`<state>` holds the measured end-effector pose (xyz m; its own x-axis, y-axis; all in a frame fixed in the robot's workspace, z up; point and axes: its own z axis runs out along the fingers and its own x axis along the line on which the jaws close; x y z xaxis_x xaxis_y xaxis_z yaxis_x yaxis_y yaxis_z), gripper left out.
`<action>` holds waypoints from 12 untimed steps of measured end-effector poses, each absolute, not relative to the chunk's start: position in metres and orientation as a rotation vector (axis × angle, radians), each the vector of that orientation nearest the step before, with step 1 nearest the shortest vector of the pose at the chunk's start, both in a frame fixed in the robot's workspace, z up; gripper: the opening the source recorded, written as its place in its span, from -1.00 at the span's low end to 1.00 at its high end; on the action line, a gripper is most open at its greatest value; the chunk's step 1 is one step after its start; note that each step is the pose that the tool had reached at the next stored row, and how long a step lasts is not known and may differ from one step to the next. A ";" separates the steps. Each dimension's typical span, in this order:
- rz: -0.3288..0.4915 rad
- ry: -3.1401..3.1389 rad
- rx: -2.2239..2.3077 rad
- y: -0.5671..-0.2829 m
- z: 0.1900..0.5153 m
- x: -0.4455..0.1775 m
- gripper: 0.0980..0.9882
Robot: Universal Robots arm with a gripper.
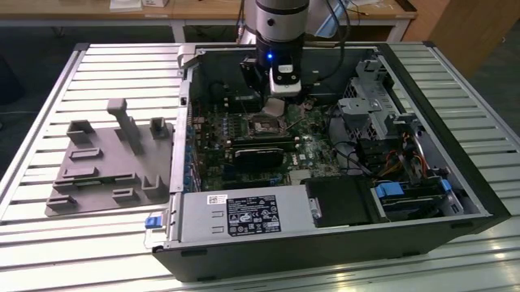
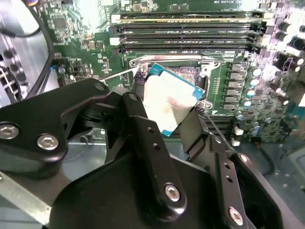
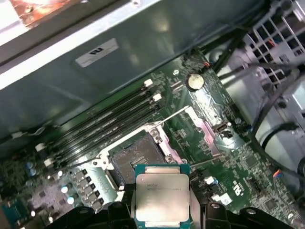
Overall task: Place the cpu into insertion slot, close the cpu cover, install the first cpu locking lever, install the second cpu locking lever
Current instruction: 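Place the cpu into insertion slot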
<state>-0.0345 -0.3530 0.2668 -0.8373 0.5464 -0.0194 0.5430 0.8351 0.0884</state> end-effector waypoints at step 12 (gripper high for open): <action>0.116 2.872 1.136 -0.353 0.260 -0.037 -0.01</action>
